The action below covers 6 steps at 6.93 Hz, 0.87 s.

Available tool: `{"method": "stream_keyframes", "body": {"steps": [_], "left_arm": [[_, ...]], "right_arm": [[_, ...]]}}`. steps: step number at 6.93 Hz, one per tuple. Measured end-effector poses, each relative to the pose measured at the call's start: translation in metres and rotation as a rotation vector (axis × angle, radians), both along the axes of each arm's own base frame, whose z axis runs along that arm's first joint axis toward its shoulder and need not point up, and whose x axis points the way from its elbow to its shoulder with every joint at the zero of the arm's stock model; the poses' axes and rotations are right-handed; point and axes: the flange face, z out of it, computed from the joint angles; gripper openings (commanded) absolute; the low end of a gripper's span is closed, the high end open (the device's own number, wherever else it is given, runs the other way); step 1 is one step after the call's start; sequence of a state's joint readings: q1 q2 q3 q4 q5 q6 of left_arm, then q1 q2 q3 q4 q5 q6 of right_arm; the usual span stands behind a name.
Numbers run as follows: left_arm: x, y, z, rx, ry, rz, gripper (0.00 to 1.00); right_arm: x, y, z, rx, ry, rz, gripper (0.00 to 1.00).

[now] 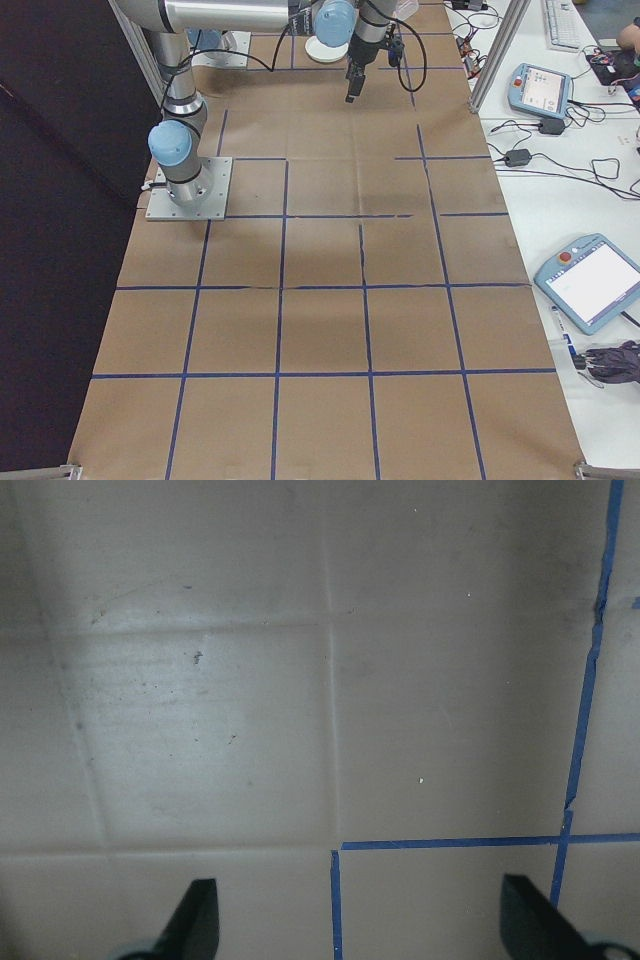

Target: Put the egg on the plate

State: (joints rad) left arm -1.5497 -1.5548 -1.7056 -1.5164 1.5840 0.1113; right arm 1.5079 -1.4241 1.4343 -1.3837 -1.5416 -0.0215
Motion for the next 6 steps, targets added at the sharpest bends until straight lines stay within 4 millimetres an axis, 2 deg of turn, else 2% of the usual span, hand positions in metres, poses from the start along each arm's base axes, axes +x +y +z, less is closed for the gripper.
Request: {"method": "stream_keyframes", "body": {"steps": [1, 3, 4, 6], "left_arm": [[0.004, -0.002, 0.000, -0.005, 0.000, 0.004, 1.00], [0.033, -0.013, -0.006, -0.003, 0.003, 0.005, 1.00], [0.052, -0.020, -0.010, -0.005, 0.008, -0.031, 1.00], [0.110, -0.043, -0.027, -0.018, 0.015, -0.071, 1.00]], "right_arm": [[0.000, 0.000, 0.000, 0.000, 0.000, 0.000, 1.00], [0.000, 0.000, 0.000, 0.000, -0.001, 0.000, 1.00], [0.000, 0.000, 0.000, -0.001, -0.001, 0.000, 1.00], [0.000, 0.000, 0.000, -0.001, -0.001, 0.000, 1.00]]}}
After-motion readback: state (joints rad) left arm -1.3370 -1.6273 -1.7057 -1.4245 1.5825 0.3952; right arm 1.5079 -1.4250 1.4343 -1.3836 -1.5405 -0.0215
